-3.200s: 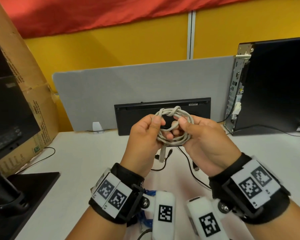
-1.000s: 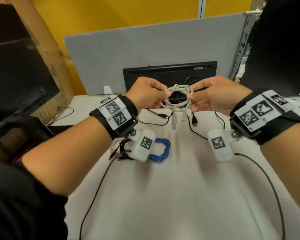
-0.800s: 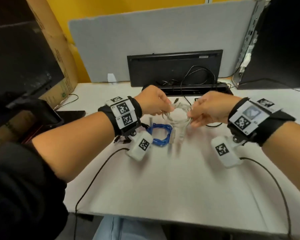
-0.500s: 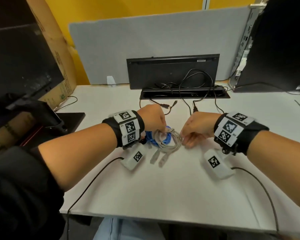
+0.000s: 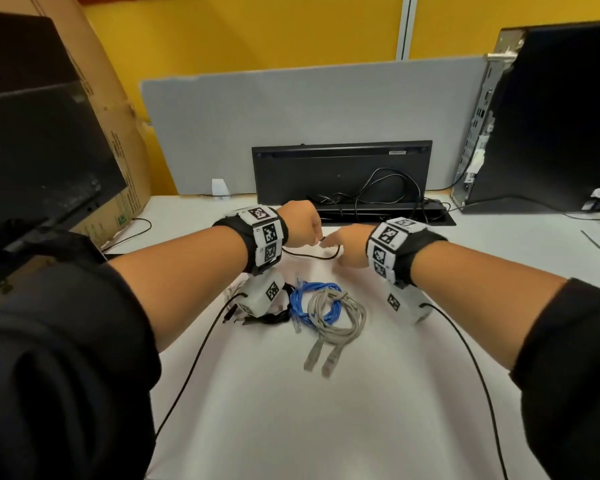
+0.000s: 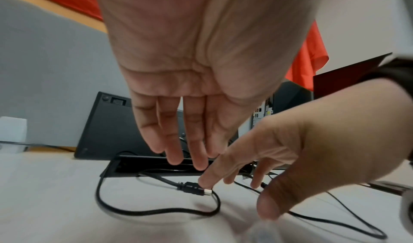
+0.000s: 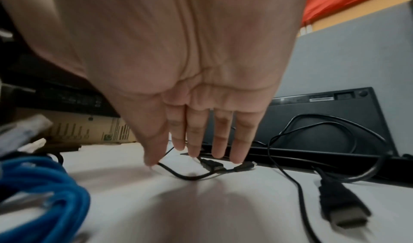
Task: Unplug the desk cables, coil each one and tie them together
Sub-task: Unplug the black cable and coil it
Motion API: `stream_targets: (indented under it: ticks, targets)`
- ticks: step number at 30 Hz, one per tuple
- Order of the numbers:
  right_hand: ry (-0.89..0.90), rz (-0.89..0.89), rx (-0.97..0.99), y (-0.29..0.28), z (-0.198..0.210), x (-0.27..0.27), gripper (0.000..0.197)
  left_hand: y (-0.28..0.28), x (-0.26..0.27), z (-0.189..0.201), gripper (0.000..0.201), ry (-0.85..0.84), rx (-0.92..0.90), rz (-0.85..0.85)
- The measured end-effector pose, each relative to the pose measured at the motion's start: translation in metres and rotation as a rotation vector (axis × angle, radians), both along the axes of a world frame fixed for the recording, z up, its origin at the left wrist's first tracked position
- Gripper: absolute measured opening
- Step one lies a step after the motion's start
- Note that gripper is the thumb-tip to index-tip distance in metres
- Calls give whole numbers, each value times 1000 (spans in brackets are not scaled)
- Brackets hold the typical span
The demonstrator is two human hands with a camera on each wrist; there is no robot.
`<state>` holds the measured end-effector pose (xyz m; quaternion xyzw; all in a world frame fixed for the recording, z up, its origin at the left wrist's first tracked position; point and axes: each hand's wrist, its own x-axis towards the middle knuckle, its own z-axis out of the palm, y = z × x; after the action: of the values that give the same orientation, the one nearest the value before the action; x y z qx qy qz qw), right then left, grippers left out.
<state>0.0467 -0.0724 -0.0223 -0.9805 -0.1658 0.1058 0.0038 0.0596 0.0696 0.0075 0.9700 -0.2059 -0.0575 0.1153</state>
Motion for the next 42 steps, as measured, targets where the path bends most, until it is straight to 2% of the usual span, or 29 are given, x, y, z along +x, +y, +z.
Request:
stream_targets:
  ticks: [2,4,8,10,12,14,16,19,23,26,30,34,36,37,39,42]
  targets:
    - [25,-13,-10,7,-10,11,64,0,5,-1,23,3,21,-13]
    - [49,-27,-22,11,-16,18,62,1,7,-5,29,23,58,-42]
    - [-20,14,-116,12,-19,18,26,6,10,-20,43,103,130,-88]
    - [-20,-9,-120,8,-18,15,19,7,10,-26,40,135,129,-129]
    - [-14,-28,-32,1,-8,10,19,6,11,-27,28,120,65,-165]
    - [-42,-42,188,-12,12,5,17,5,12,-21,16,93,-144,-136]
    - [-168,-50,389,-31,38,-2,13,5,13,-8,19,27,-351,-96]
    - [-422,-93,494,-63,78,-13,11,4,12,19,25,-78,-501,-95]
    - [-680,-271,535,-117,118,-29,14,6,15,48,26,-191,-483,-124]
    - [-842,-433,565,-164,140,-44,14,16,21,58,27,-231,-474,-85]
    - [-989,-619,546,-207,151,-65,15,20,30,68,25,-240,-504,-17]
    - [-1129,-852,628,-239,150,-83,18,21,35,81,25,-265,-493,67]
    - [-1114,-937,651,-245,143,-89,19,21,36,87,25,-273,-536,102]
    - [-1044,-972,640,-246,137,-90,19,19,36,90,25,-279,-593,118]
    - [-803,-990,593,-240,127,-86,17,12,34,100,27,-317,-693,114]
    - [-442,-891,509,-215,120,-82,21,-7,27,116,24,-379,-685,14]
